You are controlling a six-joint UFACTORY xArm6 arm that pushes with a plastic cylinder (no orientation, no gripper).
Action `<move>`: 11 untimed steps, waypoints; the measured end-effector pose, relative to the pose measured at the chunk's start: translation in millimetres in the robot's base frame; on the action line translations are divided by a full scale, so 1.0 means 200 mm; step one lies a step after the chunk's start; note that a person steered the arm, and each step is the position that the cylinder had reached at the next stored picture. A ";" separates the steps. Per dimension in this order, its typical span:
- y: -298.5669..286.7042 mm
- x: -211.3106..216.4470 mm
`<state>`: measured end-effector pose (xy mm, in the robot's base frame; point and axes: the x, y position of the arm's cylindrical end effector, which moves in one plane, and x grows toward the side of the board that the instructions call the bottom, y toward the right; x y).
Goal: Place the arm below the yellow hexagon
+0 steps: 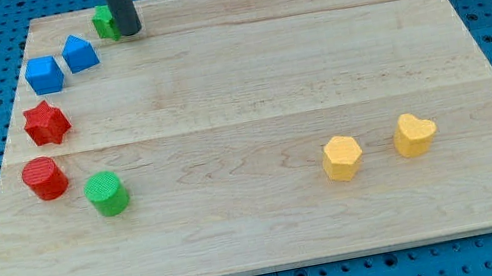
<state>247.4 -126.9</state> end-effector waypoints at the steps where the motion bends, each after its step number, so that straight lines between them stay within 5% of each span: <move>1: 0.02 0.00; 3: 0.25 0.01; 5: 0.03 -0.13; 7: 0.79 0.62; 9: 0.60 1.24; 10: 0.85 1.64; 11: 1.11 1.64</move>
